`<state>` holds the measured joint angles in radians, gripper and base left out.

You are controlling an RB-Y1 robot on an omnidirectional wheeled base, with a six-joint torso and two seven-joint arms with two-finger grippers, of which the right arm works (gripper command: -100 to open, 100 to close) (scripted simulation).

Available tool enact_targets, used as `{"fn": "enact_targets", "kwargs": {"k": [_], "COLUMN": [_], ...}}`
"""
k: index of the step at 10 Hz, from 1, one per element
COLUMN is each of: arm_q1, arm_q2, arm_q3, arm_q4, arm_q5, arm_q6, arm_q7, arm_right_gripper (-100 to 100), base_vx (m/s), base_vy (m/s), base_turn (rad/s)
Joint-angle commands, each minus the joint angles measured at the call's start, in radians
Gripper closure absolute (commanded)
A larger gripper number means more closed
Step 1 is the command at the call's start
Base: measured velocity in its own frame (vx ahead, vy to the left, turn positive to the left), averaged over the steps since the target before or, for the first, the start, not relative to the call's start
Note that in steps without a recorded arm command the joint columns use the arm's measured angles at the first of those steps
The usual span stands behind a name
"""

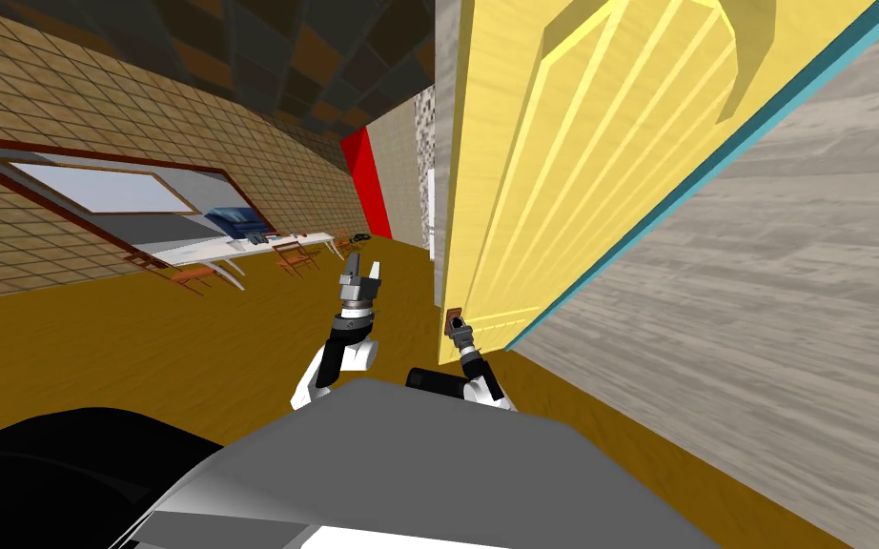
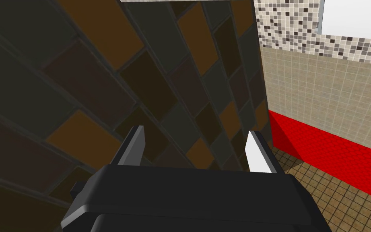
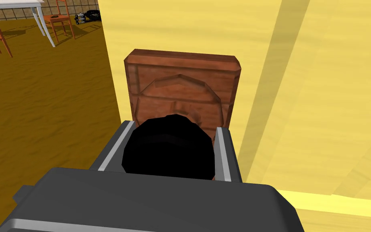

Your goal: Push the door open

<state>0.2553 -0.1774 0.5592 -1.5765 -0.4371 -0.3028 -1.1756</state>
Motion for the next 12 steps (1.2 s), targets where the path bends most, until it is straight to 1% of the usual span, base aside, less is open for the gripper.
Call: {"fn": "enact_targets", "kwargs": {"k": [1, 3, 4, 5, 6, 8, 9, 11, 12], "arm_q1": [0.002, 0.006, 0.004, 0.009, 0.009, 0.011, 0.012, 0.013, 0.014], "arm_q2": [-0.023, -0.046, -0.039, -0.059, -0.065, -0.090, -0.097, -0.124, -0.129], "arm_q3": [0.023, 0.051, 0.043, 0.066, 0.073, 0.102, 0.109, 0.139, 0.146], "arm_q4": [-0.015, -0.027, -0.019, -0.027, -0.030, -0.045, -0.049, -0.064, -0.068], "arm_q5": [0.003, 0.007, 0.006, 0.011, 0.012, 0.019, 0.020, 0.027, 0.028], "arm_q6": [-0.013, -0.020, -0.013, -0.015, -0.016, -0.024, -0.026, -0.035, -0.036], "arm_q7": [-0.015, -0.030, -0.024, -0.036, -0.039, -0.053, -0.057, -0.072, -0.076], "arm_right_gripper": [100, 100, 100, 100, 100, 100, 100, 100, 100], "base_vx": [-0.170, -0.190, -0.075, -0.086, -0.128, -0.098, -0.124, -0.114, -0.131], "base_vy": [-0.166, -0.188, -0.064, -0.112, -0.187, -0.177, -0.147, -0.163, -0.134], "base_turn": [0.091, 0.115, 0.030, 0.073, 0.103, 0.102, 0.074, 0.091, 0.062]}}
